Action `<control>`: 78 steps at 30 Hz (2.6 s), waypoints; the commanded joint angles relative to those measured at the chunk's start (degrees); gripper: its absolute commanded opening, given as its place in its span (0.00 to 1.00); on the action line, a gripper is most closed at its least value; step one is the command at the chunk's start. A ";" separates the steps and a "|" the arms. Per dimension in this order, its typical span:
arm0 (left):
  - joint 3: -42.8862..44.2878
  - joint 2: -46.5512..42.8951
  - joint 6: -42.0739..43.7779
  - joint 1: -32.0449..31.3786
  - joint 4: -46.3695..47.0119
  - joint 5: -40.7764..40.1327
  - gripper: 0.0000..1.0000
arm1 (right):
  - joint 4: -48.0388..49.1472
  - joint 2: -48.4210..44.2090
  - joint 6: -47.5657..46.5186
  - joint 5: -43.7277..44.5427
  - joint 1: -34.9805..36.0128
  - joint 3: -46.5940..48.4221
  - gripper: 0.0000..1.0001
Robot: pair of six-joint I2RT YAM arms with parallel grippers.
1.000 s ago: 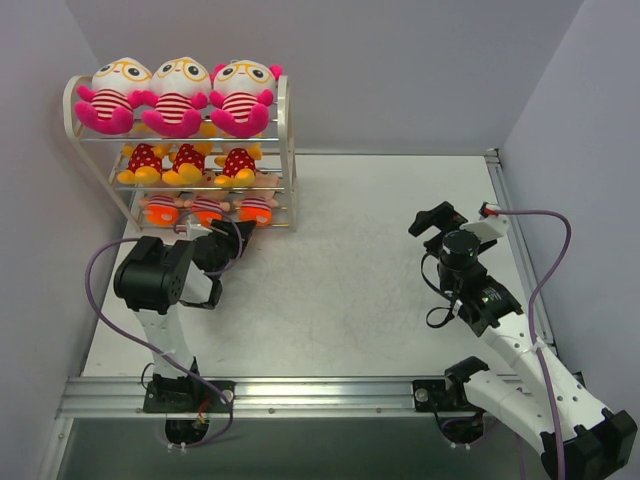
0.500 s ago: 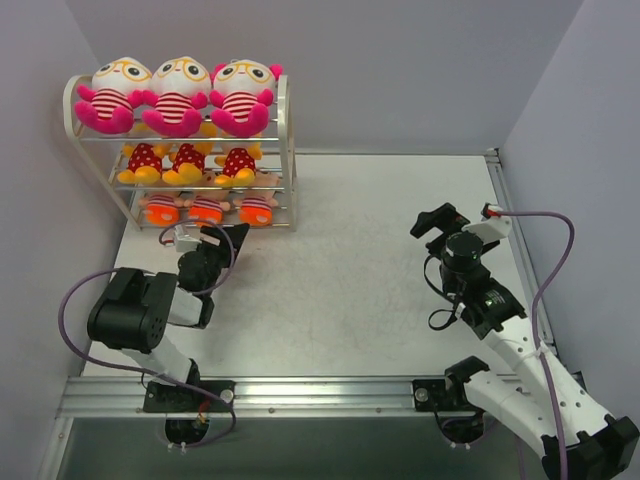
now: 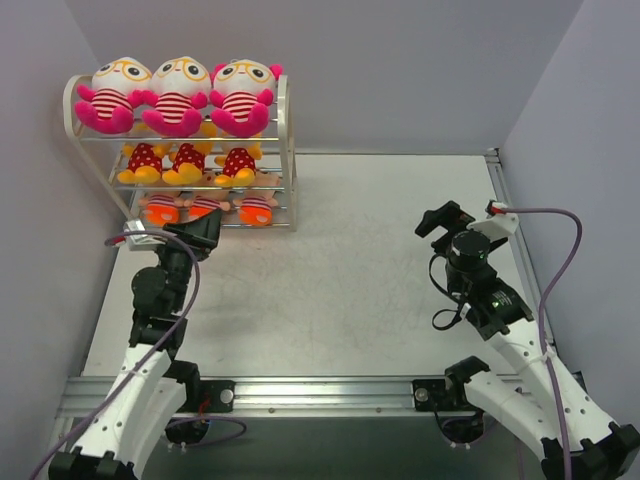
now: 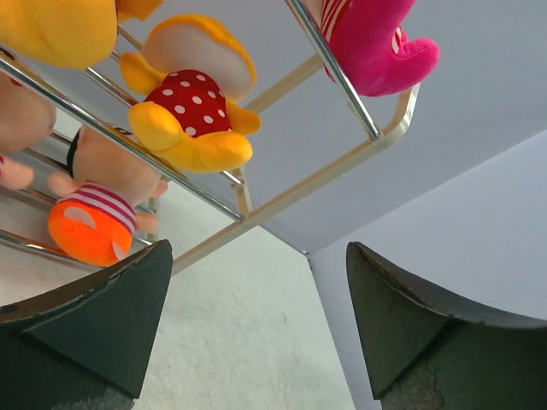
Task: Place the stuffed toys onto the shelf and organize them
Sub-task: Place the stuffed toy onto shelf
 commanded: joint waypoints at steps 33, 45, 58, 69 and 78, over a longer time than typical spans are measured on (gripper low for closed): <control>48.56 3.40 46.31 0.69 -65.11 -0.17 0.96 | -8.45 -4.83 -17.77 1.44 0.12 13.63 0.97; 43.31 4.09 40.08 0.69 -59.76 1.85 0.87 | -8.10 -6.07 -20.85 2.76 0.38 15.13 0.99; 35.56 20.70 26.80 0.60 -33.75 -0.61 0.72 | -7.05 -7.03 -21.29 2.94 0.65 12.84 0.99; 37.67 31.61 25.83 0.07 -24.07 -5.18 0.66 | -5.72 -8.35 -21.99 4.25 1.79 11.09 0.99; 37.93 36.00 25.74 -0.63 -20.11 -7.91 0.63 | -5.37 -9.32 -22.70 6.27 3.11 10.47 0.99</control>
